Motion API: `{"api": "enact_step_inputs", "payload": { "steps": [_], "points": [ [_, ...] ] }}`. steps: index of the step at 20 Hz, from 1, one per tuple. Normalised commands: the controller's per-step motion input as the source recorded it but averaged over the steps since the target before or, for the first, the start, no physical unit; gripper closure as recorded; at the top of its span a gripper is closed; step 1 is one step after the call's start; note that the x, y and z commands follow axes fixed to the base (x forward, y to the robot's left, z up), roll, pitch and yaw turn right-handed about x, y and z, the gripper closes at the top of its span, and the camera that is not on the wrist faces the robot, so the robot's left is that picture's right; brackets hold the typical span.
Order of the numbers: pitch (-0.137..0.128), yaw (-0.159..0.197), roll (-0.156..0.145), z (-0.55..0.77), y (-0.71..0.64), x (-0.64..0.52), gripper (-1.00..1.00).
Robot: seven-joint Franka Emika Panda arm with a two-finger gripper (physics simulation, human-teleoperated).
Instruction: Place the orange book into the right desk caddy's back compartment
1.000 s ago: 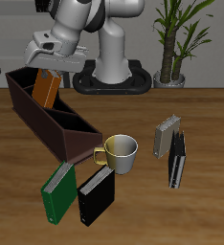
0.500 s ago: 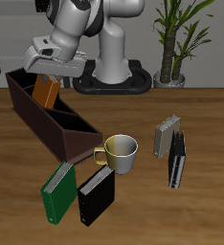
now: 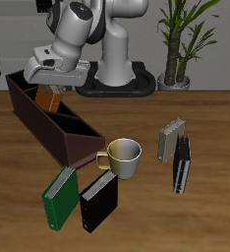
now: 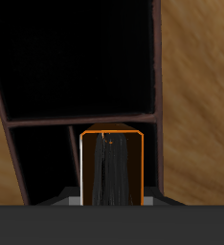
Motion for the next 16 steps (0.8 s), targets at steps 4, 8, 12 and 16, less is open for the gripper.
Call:
{"api": "enact_step_inputs", "payload": {
  "steps": [4,8,12,16],
  "points": [
    [-0.012,0.011,-0.010,-0.12,0.02,0.07,1.00],
    [0.017,0.010,-0.010,-0.07,0.05,0.02,-1.00],
    [-0.011,-0.056,-0.019,0.13,-0.02,-0.08,-1.00],
    [-0.002,-0.031,0.004,0.02,0.00,0.00,-1.00]
  ]
}}
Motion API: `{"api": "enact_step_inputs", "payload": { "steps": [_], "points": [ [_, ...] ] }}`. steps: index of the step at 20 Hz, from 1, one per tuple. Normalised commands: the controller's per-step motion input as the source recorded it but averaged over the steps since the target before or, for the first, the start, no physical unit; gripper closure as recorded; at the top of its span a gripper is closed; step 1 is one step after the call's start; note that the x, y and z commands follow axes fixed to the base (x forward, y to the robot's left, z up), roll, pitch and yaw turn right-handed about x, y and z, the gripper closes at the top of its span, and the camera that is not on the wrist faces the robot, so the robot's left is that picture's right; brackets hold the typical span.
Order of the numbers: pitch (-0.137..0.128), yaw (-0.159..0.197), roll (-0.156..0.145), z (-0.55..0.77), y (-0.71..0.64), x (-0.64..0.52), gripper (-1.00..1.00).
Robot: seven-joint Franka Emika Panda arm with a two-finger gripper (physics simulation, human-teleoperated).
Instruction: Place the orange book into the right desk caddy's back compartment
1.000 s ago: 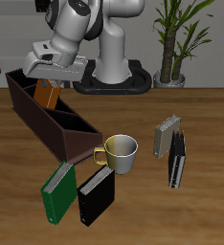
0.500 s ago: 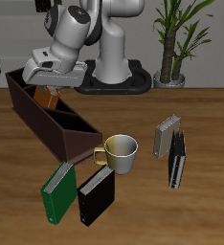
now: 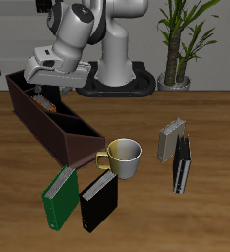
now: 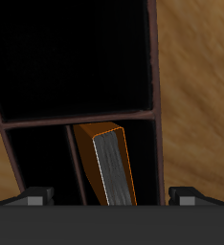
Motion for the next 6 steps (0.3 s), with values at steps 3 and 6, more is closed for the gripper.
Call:
{"api": "enact_step_inputs", "payload": {
  "steps": [3,6],
  "points": [
    [-0.006,-0.053,0.025,-0.03,0.08,-0.02,-1.00],
    [-0.021,-0.032,0.032,0.01,0.20,-0.06,-1.00]
  ]
}}
